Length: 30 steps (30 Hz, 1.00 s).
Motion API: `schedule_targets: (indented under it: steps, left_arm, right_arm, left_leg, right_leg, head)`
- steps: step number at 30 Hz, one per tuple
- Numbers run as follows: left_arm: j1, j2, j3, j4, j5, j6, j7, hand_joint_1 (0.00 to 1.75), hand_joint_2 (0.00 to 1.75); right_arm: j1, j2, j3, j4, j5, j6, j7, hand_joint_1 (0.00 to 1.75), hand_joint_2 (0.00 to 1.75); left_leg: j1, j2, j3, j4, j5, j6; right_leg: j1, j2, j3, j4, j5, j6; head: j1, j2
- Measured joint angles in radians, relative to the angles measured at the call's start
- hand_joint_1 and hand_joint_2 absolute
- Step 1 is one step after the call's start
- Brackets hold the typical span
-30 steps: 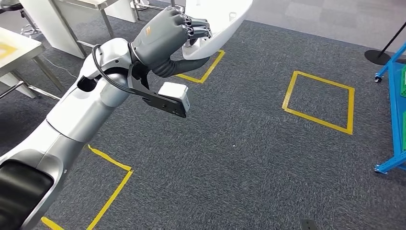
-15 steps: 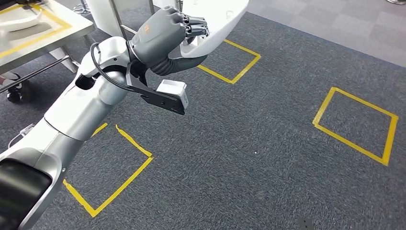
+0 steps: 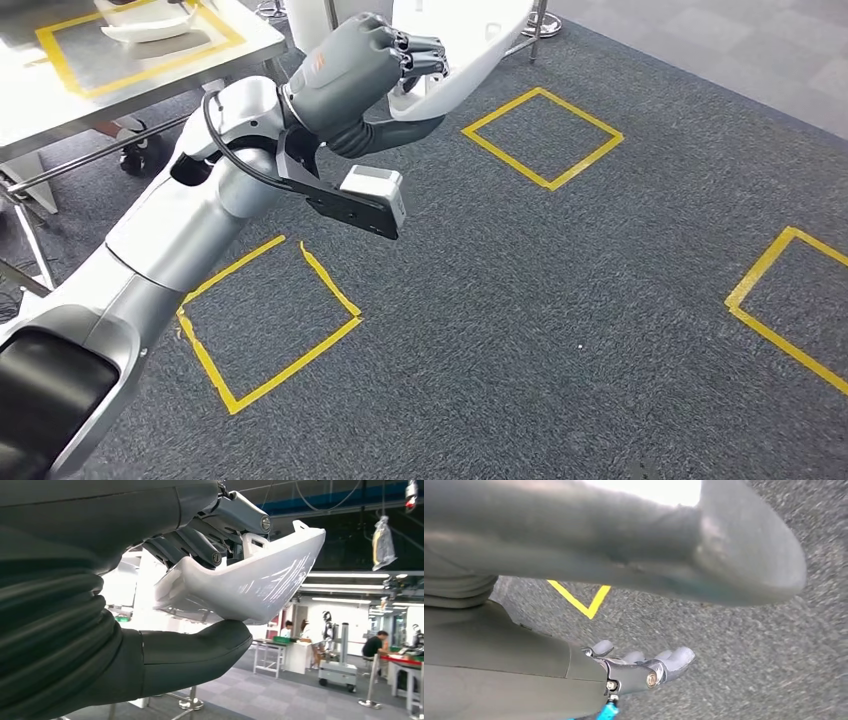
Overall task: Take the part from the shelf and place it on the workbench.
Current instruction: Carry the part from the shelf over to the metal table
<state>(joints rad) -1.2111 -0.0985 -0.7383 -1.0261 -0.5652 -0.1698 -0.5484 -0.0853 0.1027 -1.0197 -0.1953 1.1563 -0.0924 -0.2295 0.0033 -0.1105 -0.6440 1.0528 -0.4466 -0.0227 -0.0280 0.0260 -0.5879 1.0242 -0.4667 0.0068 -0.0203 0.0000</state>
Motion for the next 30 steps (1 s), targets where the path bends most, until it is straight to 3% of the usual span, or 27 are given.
schedule_targets:
  steps: [2, 4, 5, 6, 7, 9, 11, 13, 14, 16, 17, 18, 20, 21, 23, 24, 26, 27, 28, 29, 30]
  left_arm:
    - [-0.003, 0.001, 0.0, 0.0, 0.0, -0.002, 0.0, 1.75, 1.75]
    - [-0.003, 0.0, 0.0, 0.001, 0.0, -0.004, 0.001, 1.75, 1.75]
    - [-0.002, 0.0, 0.0, 0.002, 0.0, -0.005, 0.001, 1.75, 1.75]
    - [-0.001, 0.0, 0.0, 0.003, 0.0, -0.006, 0.001, 1.75, 1.75]
    - [-0.002, 0.0, 0.0, 0.004, 0.0, -0.007, 0.002, 1.75, 1.75]
    - [-0.007, 0.0, 0.0, 0.004, 0.0, -0.007, 0.002, 1.75, 1.75]
    - [-0.012, -0.002, 0.0, 0.004, 0.0, -0.007, 0.001, 1.75, 1.75]
    - [-0.013, 0.0, 0.0, 0.005, 0.0, -0.007, 0.001, 1.75, 1.75]
    - [-0.013, 0.002, 0.0, 0.005, 0.0, -0.007, 0.001, 1.75, 1.75]
    - [-0.015, 0.002, 0.001, 0.005, 0.0, -0.007, 0.001, 1.75, 1.75]
    - [-0.016, 0.001, 0.0, 0.006, 0.0, -0.007, 0.002, 1.75, 1.75]
    - [-0.014, -0.001, 0.0, 0.006, 0.0, -0.007, 0.002, 1.75, 1.75]
    - [-0.008, -0.001, -0.001, 0.008, 0.0, -0.007, 0.002, 1.75, 1.75]
    - [-0.006, -0.001, -0.001, 0.009, 0.0, -0.007, 0.002, 1.75, 1.75]
    - [-0.005, -0.001, -0.001, 0.01, 0.0, -0.007, 0.003, 1.75, 1.75]
    - [-0.006, -0.001, -0.001, 0.011, 0.0, -0.007, 0.003, 1.75, 1.75]
    - [-0.008, -0.002, -0.001, 0.012, 0.0, -0.007, 0.002, 1.75, 1.75]
    - [-0.008, -0.002, -0.001, 0.012, 0.0, -0.007, 0.002, 1.75, 1.75]
    - [-0.008, -0.001, -0.001, 0.013, 0.0, -0.007, 0.003, 1.75, 1.75]
    - [-0.008, 0.0, 0.0, 0.014, 0.0, -0.007, 0.003, 1.75, 1.75]
    - [-0.009, 0.002, 0.0, 0.015, 0.0, -0.007, 0.003, 1.75, 1.75]
  right_arm:
    - [0.002, 0.001, 0.0, 0.0, 0.0, 0.0, 0.0, 0.0, 0.0]
    - [0.005, 0.001, 0.0, 0.0, 0.0, 0.0, 0.001, 0.0, 0.0]
    - [0.005, 0.001, 0.0, 0.0, 0.001, 0.0, 0.001, 0.0, 0.0]
    - [0.005, 0.001, 0.0, 0.0, 0.001, 0.0, 0.002, 0.0, 0.0]
    - [0.004, 0.001, 0.0, 0.0, 0.002, 0.0, 0.002, 0.0, 0.0]
    - [0.004, 0.002, 0.0, 0.0, 0.004, 0.001, 0.001, 0.0, 0.0]
    - [0.003, 0.003, 0.0, 0.0, 0.006, 0.003, 0.0, 0.0, 0.0]
    - [0.002, 0.003, 0.0, 0.0, 0.006, 0.005, -0.001, 0.0, 0.0]
    - [0.001, 0.004, 0.0, 0.0, 0.006, 0.005, -0.001, 0.0, 0.0]
    - [-0.001, 0.004, 0.0, 0.0, 0.006, 0.005, -0.003, 0.0, 0.0]
    - [0.0, 0.004, 0.0, 0.0, 0.006, 0.004, -0.003, 0.0, 0.0]
    - [0.002, 0.003, 0.0, 0.0, 0.007, 0.004, -0.002, 0.0, 0.0]
    - [0.005, 0.002, 0.0, 0.0, 0.007, 0.004, 0.0, 0.0, 0.0]
    - [0.005, 0.002, 0.0, 0.0, 0.007, 0.004, 0.001, 0.0, 0.0]
    - [0.005, 0.003, 0.0, 0.0, 0.007, 0.004, 0.003, 0.0, 0.0]
    - [0.005, 0.003, 0.0, 0.0, 0.008, 0.004, 0.003, 0.0, 0.0]
    - [0.004, 0.003, 0.0, 0.0, 0.007, 0.004, 0.004, 0.0, 0.0]
    - [0.004, 0.003, 0.0, 0.0, 0.007, 0.004, 0.004, 0.0, 0.0]
    - [0.003, 0.003, 0.0, 0.0, 0.007, 0.004, 0.004, 0.0, 0.0]
    - [0.002, 0.004, 0.0, 0.0, 0.007, 0.003, 0.004, 0.0, 0.0]
    - [0.002, 0.005, 0.0, 0.0, 0.007, 0.003, 0.004, 0.0, 0.0]
  left_leg:
    - [-0.004, 0.068, -0.048, 0.105, -0.059, -0.004]
    - [-0.002, 0.098, -0.108, 0.236, -0.114, -0.007]
    - [-0.002, 0.103, -0.12, 0.266, -0.119, -0.006]
    - [-0.002, 0.106, -0.111, 0.253, -0.104, -0.005]
    - [-0.003, 0.114, -0.082, 0.202, -0.075, -0.001]
    - [-0.013, 0.162, 0.001, 0.054, -0.021, 0.015]
    - [-0.023, 0.195, 0.039, -0.023, -0.005, 0.03]
    - [-0.024, 0.173, 0.038, -0.029, -0.002, 0.039]
    - [-0.022, 0.16, 0.038, -0.032, 0.001, 0.043]
    - [-0.014, 0.135, 0.039, -0.039, 0.009, 0.052]
    - [-0.011, 0.123, 0.038, -0.04, 0.011, 0.055]
    - [-0.009, 0.109, 0.036, -0.04, 0.012, 0.057]
    - [-0.007, 0.079, 0.032, -0.036, 0.013, 0.057]
    - [-0.007, 0.064, 0.031, -0.033, 0.013, 0.057]
    - [-0.004, 0.035, 0.029, -0.025, 0.012, 0.051]
    - [-0.003, 0.021, 0.027, -0.021, 0.011, 0.045]
    - [-0.002, -0.005, 0.017, -0.016, 0.013, 0.03]
    - [0.0, -0.018, 0.013, -0.018, 0.017, 0.021]
    - [0.001, -0.031, 0.009, -0.022, 0.022, 0.013]
    - [0.001, -0.029, 0.006, -0.023, 0.024, 0.007]
    - [-0.002, -0.008, -0.002, -0.013, 0.017, 0.002]
  right_leg:
    - [0.003, -0.026, 0.002, -0.004, 0.001, -0.012]
    - [0.007, -0.053, 0.002, -0.004, -0.001, -0.017]
    - [0.009, -0.067, 0.002, -0.004, -0.002, -0.018]
    - [0.01, -0.08, 0.003, -0.004, -0.002, -0.018]
    - [0.012, -0.093, 0.005, -0.003, -0.004, -0.018]
    - [0.018, -0.117, 0.01, -0.002, -0.008, -0.015]
    - [0.024, -0.139, 0.014, -0.001, -0.011, -0.007]
    - [0.026, -0.163, 0.018, -0.002, -0.014, 0.001]
    - [0.024, -0.157, 0.019, 0.001, -0.018, 0.006]
    - [0.018, -0.102, -0.001, 0.048, -0.051, 0.019]
    - [0.015, -0.065, -0.027, 0.103, -0.081, 0.024]
    - [0.014, -0.042, -0.061, 0.173, -0.113, 0.028]
    - [0.013, -0.031, -0.117, 0.279, -0.142, 0.033]
    - [0.012, -0.03, -0.122, 0.281, -0.129, 0.033]
    - [0.006, -0.011, -0.073, 0.171, -0.06, 0.034]
    - [0.002, 0.017, -0.041, 0.1, -0.035, 0.035]
    - [-0.003, 0.06, -0.001, 0.016, -0.015, 0.033]
    - [-0.002, 0.065, 0.001, 0.011, -0.019, 0.029]
    - [-0.001, 0.053, 0.002, 0.009, -0.016, 0.022]
    - [-0.002, 0.039, 0.004, 0.006, -0.012, 0.015]
    - [-0.003, 0.026, 0.006, 0.002, -0.009, 0.006]
  head:
    - [-0.005, 0.0]
    - [-0.007, 0.0]
    - [-0.007, 0.0]
    - [-0.007, 0.0]
    - [-0.007, 0.0]
    - [-0.007, 0.0]
    - [-0.006, 0.0]
    - [-0.006, 0.0]
    - [-0.006, 0.0]
    - [-0.005, 0.0]
    - [-0.003, 0.0]
    - [-0.002, 0.0]
    - [0.0, 0.0]
    - [0.0, 0.0]
    - [0.0, 0.0]
    - [0.001, 0.0]
    - [0.001, 0.0]
    - [0.002, 0.0]
    - [0.001, 0.0]
    - [0.002, 0.0]
    - [-0.002, 0.0]
